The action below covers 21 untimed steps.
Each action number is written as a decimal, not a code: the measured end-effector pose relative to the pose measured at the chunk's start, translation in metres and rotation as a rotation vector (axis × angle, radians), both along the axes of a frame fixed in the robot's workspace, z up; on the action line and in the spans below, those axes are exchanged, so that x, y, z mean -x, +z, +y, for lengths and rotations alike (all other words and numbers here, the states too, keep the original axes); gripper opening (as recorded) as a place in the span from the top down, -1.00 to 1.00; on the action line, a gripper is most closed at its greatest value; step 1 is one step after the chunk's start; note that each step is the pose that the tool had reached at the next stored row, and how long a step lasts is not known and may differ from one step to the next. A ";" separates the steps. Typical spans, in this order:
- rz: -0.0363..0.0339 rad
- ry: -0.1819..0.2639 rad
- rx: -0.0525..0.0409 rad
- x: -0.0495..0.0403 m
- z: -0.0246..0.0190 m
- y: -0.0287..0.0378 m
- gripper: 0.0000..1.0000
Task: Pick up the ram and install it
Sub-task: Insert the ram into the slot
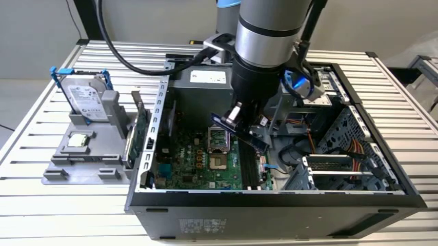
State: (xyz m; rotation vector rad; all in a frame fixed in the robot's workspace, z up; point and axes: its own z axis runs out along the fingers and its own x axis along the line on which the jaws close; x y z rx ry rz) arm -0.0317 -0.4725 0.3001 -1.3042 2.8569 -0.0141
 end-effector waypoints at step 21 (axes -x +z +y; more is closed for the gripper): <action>0.0000 -0.180 0.0004 -0.0001 0.0001 0.0000 1.00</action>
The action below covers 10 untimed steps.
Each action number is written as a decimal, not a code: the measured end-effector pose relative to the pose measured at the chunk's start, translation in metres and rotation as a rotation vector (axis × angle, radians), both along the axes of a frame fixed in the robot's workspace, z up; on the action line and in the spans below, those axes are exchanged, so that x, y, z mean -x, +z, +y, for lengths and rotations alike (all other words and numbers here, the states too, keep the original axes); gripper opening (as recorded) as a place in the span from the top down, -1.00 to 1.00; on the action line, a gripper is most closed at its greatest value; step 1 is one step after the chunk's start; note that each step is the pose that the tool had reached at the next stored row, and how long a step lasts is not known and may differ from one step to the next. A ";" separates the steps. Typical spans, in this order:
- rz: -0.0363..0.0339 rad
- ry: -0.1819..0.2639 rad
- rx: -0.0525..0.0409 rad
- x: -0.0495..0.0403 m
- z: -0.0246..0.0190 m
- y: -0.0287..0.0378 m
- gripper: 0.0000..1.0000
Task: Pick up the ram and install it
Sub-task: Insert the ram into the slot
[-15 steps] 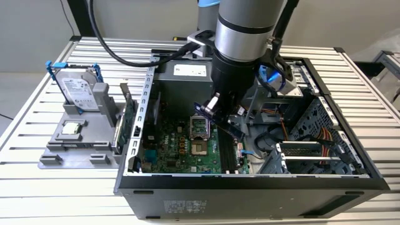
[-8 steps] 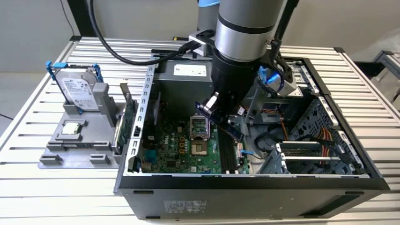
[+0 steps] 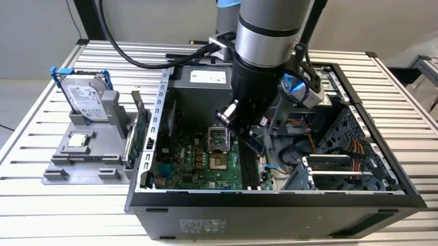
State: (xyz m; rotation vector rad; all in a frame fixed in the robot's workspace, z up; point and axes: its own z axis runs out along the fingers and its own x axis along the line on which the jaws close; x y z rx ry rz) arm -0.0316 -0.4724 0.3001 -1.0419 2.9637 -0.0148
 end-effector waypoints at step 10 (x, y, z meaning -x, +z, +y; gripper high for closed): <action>0.0000 -0.105 0.0000 -0.0001 0.0003 -0.0002 1.00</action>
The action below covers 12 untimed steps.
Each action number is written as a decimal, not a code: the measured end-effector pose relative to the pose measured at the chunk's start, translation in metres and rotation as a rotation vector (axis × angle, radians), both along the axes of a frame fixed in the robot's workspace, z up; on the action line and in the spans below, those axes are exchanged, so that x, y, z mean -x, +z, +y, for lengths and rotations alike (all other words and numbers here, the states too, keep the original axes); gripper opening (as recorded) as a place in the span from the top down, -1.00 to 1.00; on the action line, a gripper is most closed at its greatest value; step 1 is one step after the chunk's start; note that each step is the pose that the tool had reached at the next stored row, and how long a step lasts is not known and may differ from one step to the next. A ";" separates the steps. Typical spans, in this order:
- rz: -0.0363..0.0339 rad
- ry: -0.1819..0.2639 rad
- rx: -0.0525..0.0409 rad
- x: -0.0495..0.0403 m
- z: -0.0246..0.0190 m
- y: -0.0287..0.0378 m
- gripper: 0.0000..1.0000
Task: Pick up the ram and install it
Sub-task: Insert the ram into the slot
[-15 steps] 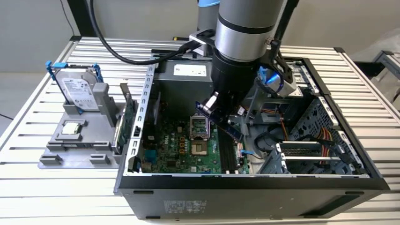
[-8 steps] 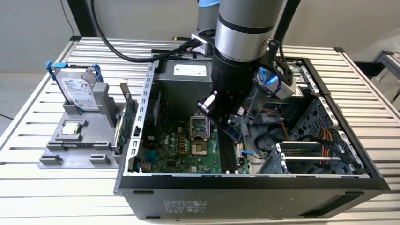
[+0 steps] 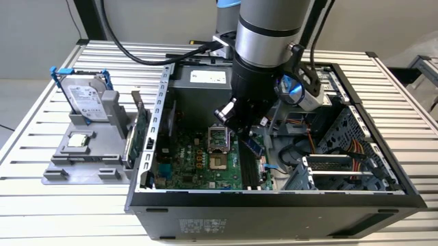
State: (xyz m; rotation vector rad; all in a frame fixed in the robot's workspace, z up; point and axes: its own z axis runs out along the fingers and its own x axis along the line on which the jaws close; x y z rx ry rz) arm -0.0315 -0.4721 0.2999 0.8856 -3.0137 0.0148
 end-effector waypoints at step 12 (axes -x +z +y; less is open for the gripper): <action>0.0000 -0.110 0.0000 -0.0001 0.0006 -0.0001 1.00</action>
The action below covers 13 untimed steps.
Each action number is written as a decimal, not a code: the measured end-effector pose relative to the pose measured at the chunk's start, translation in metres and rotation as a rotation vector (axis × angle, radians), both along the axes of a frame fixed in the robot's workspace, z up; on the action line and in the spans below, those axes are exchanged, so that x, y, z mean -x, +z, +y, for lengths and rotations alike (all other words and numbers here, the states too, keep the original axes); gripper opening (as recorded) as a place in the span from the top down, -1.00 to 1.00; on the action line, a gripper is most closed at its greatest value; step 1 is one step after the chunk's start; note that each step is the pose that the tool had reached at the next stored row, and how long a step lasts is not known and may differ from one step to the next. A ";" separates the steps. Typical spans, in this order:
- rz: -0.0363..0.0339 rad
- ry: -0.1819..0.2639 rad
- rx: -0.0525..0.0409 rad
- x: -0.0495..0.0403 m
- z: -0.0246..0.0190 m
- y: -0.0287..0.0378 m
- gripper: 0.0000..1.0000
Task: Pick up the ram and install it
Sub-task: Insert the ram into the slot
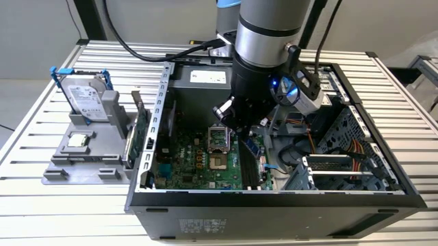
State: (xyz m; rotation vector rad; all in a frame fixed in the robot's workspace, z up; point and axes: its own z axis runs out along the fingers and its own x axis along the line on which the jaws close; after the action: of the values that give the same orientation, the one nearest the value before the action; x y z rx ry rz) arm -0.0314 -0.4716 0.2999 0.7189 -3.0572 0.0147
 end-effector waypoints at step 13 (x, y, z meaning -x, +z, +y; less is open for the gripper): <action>0.0000 -0.141 0.0001 -0.0004 0.0002 -0.0002 1.00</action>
State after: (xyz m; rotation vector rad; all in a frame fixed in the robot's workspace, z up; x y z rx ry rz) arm -0.0310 -0.4714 0.2997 0.5012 -3.0997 0.0147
